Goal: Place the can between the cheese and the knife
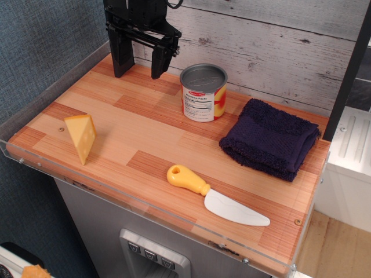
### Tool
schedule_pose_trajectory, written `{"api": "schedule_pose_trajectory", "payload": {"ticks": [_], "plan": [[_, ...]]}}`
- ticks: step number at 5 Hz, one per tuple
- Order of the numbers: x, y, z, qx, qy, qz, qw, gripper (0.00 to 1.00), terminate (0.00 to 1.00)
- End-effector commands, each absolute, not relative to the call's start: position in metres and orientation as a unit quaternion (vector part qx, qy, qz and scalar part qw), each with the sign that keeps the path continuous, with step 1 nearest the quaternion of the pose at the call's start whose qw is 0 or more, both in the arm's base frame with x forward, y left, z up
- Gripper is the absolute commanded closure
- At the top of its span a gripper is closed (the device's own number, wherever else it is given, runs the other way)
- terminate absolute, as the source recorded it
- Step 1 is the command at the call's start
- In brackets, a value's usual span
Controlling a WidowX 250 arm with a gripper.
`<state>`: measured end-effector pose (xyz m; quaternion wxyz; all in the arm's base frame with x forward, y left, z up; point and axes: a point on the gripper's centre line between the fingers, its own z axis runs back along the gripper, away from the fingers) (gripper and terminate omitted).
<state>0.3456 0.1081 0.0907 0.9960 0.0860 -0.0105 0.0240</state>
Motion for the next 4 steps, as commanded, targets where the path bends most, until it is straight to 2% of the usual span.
{"api": "schedule_pose_trajectory", "payload": {"ticks": [1, 2, 4], "plan": [[0.346, 0.108, 0.091, 0.086, -0.011, 0.024, 0.996, 0.00, 0.00], [0.353, 0.098, 0.101, 0.095, -0.068, 0.022, 0.993, 0.00, 0.00], [0.373, 0.076, 0.122, 0.056, -0.139, 0.007, 0.989, 0.00, 0.00]]}}
